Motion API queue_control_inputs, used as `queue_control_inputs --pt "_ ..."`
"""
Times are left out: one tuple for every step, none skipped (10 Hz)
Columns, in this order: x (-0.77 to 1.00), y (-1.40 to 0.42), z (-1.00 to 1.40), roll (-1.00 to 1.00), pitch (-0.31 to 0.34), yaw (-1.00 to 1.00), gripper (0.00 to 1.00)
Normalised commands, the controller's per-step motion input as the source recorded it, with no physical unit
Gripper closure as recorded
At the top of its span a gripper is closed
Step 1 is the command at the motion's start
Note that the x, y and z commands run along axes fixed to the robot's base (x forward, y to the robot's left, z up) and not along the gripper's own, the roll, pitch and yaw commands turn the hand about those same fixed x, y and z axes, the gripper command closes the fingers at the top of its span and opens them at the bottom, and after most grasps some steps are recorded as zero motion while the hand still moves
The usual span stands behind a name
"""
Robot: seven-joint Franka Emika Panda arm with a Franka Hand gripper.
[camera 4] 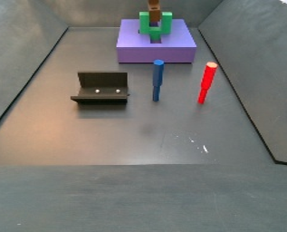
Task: Pick up the brown object. Move up. Place the brown object on the fixture. Regrasp the brown object. Move to above the board. Insert the brown object.
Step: Insert the brown object.
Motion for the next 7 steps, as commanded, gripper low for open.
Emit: queue_control_inputs --pt "-0.3 0.2 -0.22 -0.05 -0.043 0.02 1.0" --pt "-0.37 0.13 -0.25 -0.11 -0.141 0.0 1.0" --pt "-0.12 0.0 -0.23 -0.15 -0.149 0.0 1.0" --pt "0.0 -0.03 -0.17 -0.17 -0.13 0.0 1.0" --pt "0.0 -0.06 -0.12 -0.21 -0.137 0.0 1.0" --pt "0.01 -0.03 -0.11 -0.21 -0.131 -0.03 1.0" --pt "0.0 0.0 -0.23 -0.19 -0.153 -0.02 1.0"
